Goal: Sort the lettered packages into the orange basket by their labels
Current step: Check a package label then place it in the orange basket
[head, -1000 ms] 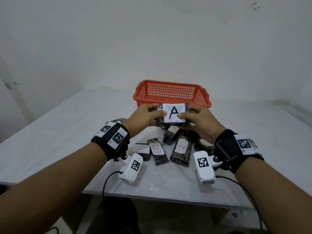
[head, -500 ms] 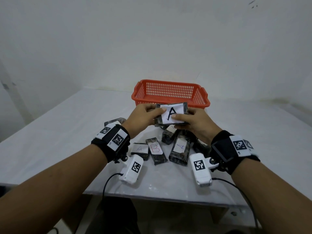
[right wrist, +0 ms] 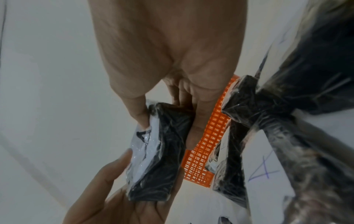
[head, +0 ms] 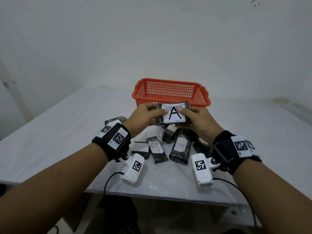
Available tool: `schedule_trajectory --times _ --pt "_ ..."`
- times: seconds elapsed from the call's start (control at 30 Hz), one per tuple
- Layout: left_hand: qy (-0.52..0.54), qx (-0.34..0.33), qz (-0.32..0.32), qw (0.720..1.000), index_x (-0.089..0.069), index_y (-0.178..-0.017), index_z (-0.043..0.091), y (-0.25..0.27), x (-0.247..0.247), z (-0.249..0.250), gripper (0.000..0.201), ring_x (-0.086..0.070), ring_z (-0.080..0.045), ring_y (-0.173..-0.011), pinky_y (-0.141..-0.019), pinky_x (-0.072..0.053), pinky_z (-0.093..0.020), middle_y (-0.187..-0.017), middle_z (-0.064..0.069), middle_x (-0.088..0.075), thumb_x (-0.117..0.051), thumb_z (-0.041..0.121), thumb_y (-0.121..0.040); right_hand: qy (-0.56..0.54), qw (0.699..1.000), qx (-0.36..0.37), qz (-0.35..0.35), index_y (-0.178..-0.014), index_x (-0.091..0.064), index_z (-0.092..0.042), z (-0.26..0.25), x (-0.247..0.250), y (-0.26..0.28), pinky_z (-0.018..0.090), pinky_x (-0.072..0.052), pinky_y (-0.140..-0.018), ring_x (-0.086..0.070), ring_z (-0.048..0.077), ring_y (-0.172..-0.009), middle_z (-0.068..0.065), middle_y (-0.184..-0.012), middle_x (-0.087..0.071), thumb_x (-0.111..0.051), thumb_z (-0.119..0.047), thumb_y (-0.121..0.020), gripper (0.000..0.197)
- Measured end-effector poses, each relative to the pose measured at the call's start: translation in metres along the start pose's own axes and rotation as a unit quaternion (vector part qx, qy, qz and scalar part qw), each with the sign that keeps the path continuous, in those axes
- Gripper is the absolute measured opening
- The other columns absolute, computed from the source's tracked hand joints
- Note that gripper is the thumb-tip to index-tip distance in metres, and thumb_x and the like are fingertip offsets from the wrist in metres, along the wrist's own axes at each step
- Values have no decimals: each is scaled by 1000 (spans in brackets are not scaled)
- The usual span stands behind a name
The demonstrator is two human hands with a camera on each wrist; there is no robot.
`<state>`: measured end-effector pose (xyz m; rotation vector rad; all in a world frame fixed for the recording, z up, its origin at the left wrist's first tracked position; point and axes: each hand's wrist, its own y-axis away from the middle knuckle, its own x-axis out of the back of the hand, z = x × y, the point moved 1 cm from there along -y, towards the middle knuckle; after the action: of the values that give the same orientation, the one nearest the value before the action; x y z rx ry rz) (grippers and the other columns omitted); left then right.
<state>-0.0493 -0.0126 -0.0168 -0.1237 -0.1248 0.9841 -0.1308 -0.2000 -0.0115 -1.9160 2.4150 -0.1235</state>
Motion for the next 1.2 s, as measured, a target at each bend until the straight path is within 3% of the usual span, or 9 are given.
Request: schedule_trajectory --times 0.1,0.2,0.43,0.57,0.7,0.83,1.07,1.2 --pt "-25 -10 0 1000 -69 -124 2 1 1 -1 29 -76 -28 -103 -88 -62 -39 -116 -13 -77 -69 6 -96 1 1000 -10 -13 -115 -72 -2 0 2 1 42 -63 -87 -73 35 -110 22 -119 -75 -65 -15 -101 21" --pt "-47 -20 13 999 -70 -123 5 1 3 -2 28 -77 -27 -103 -89 -63 -37 -113 -11 -78 -69 4 -95 15 999 -19 -39 -116 -71 0 -2 5 1 39 -64 -86 -70 38 -115 24 -124 -71 -61 -8 -101 19" --pt "-16 -5 -1 1000 -69 -123 4 1 4 1 25 -76 -28 -106 -90 -63 -39 -117 -15 -77 -67 7 -98 34 998 -10 -49 -112 -71 -7 -4 8 1 40 -62 -91 -73 34 -113 18 -121 -74 -64 -9 -100 15" --pt "-45 -22 -9 999 -70 -125 7 2 4 3 28 -75 -30 -108 -96 -61 -48 -117 -12 -77 -69 10 -97 39 998 29 -45 -117 -74 -6 -1 6 -2 50 -58 -101 -74 33 -110 14 -117 -77 -76 -13 -92 26" --pt "-27 -4 -29 999 -67 -125 3 3 3 4 28 -73 -34 -111 -93 -62 -46 -122 -17 -74 -68 10 -98 46 997 59 -24 -118 -74 -4 2 6 -5 55 -53 -106 -75 33 -109 14 -116 -78 -79 -15 -90 30" --pt "-36 -3 -23 999 -68 -121 0 3 6 2 24 -75 -31 -106 -90 -63 -48 -118 -16 -76 -66 6 -98 35 998 40 -39 -121 -71 -1 3 7 -4 57 -53 -106 -74 36 -110 17 -118 -76 -78 -5 -88 34" --pt "-59 -15 -26 998 -68 -126 6 3 7 1 31 -76 -26 -104 -86 -62 -38 -119 -11 -77 -70 6 -95 51 998 29 -32 -120 -72 -4 0 8 0 54 -54 -106 -74 34 -112 15 -119 -77 -79 -3 -87 35" --pt "-91 -40 9 995 -69 -126 10 1 8 0 36 -75 -16 -95 -80 -58 -28 -115 -7 -78 -75 6 -91 -1 999 -17 -42 -119 -72 -15 -7 2 5 50 -57 -103 -71 32 -116 10 -120 -75 -72 -23 -95 25"
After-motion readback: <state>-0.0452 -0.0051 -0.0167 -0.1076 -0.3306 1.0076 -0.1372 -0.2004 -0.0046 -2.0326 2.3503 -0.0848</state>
